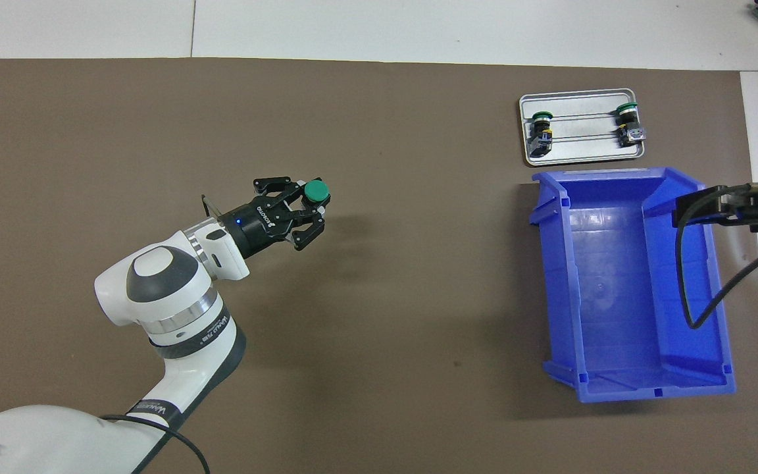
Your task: Place and press button with both arms
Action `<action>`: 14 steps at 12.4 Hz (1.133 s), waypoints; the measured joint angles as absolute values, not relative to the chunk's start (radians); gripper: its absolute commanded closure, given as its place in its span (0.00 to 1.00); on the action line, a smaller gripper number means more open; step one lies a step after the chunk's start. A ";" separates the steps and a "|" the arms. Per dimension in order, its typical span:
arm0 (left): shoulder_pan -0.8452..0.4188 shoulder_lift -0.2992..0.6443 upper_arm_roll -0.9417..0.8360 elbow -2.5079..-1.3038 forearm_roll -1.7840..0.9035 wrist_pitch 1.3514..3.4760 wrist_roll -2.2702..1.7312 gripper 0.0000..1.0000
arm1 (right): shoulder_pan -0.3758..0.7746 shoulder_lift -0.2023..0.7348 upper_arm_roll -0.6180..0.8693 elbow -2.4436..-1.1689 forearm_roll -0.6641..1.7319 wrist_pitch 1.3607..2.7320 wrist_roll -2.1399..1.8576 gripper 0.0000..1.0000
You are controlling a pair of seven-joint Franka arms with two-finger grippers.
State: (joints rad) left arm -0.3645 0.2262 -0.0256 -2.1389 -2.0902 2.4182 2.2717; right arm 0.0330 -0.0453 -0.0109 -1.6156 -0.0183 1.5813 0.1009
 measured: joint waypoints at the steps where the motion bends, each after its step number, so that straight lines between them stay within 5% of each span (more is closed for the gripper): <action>1: -0.365 0.227 -0.026 -2.139 -2.116 2.416 2.300 0.82 | 0.033 -0.045 -0.011 -1.616 -0.018 1.581 0.101 0.00; 14: -0.331 0.377 -0.013 -2.019 -2.178 2.370 2.386 0.83 | 0.033 -0.045 -0.011 -1.616 -0.018 1.581 0.101 0.00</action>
